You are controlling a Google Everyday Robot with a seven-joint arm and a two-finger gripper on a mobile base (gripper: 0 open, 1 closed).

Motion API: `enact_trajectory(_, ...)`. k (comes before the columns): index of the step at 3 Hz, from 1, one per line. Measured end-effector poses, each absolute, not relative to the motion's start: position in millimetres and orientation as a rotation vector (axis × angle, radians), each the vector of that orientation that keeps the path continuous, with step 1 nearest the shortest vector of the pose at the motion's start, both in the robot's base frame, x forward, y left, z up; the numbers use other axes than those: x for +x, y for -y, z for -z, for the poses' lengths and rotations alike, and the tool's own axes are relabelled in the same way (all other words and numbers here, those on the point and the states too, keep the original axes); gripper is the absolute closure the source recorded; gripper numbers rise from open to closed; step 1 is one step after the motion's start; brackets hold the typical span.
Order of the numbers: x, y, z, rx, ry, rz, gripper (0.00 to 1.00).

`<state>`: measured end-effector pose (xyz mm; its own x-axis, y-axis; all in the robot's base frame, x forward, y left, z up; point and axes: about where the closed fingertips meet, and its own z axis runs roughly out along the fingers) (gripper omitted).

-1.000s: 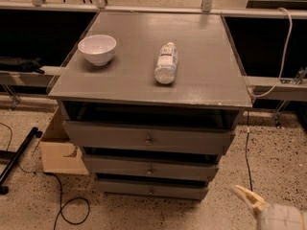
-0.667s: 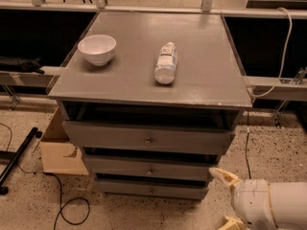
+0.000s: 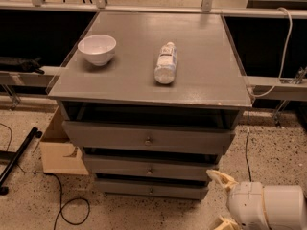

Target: Open middle drawer

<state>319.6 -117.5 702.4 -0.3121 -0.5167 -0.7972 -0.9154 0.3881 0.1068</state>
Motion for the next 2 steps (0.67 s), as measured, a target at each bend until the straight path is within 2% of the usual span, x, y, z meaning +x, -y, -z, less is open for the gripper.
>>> enact_trajectory(2, 318, 94, -655, -0.947, -1.95, -0.672, 0.0)
